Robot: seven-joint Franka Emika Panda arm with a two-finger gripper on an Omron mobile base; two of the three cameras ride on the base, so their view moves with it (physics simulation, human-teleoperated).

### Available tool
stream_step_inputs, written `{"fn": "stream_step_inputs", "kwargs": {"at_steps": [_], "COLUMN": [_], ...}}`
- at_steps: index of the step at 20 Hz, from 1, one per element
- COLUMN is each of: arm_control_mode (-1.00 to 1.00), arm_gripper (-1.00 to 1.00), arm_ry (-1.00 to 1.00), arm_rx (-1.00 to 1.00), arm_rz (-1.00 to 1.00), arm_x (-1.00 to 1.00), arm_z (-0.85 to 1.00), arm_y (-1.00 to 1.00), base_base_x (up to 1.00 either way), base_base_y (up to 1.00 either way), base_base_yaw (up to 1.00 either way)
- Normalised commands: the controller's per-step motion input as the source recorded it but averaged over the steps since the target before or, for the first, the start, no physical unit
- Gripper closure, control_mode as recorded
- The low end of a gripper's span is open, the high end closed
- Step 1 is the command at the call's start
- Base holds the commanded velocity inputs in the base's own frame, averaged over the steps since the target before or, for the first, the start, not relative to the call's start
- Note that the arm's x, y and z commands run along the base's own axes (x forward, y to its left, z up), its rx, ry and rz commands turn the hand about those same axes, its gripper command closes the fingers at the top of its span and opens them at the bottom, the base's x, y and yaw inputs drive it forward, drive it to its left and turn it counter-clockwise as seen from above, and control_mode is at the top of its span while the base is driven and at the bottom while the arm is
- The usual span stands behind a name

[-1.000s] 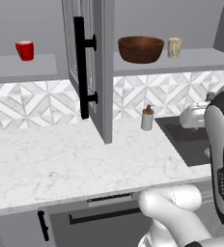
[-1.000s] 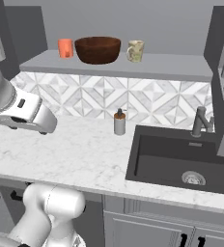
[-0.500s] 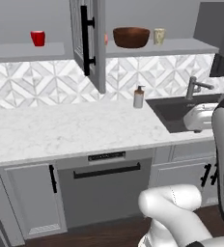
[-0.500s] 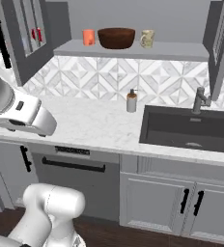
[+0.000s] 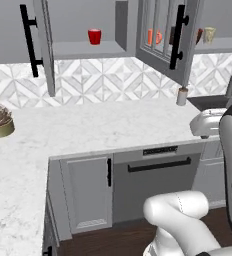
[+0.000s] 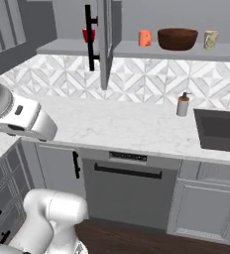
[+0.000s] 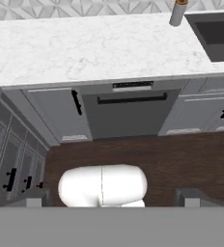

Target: Gather all objects into one cabinet and sort the glasses and bowls to opposite sides.

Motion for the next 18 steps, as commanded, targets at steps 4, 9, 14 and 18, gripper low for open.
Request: {"fn": "stream_step_inputs", "kwargs": {"at_steps": [4,9,14,18], "arm_control_mode": [1.0,1.0,1.0,1.0], "arm_gripper": [-1.0,-1.0,-1.0,-1.0], "arm_ry": [0.0,0.0,0.0,0.0], "arm_rx": [0.0,0.0,0.0,0.0], "arm_rz": [0.0,0.0,0.0,0.0], "arm_x": [0.0,0.0,0.0,0.0], "arm_z": [0.0,0.0,0.0,0.0], "arm_y": [0.0,0.0,0.0,0.0], "base_base_x": [0.3,0.44,0.64,0.74], "base_base_y": [0.76,0.25,0.0,0.0], "base_base_yaw": [0.0,0.0,0.0,0.0]}}
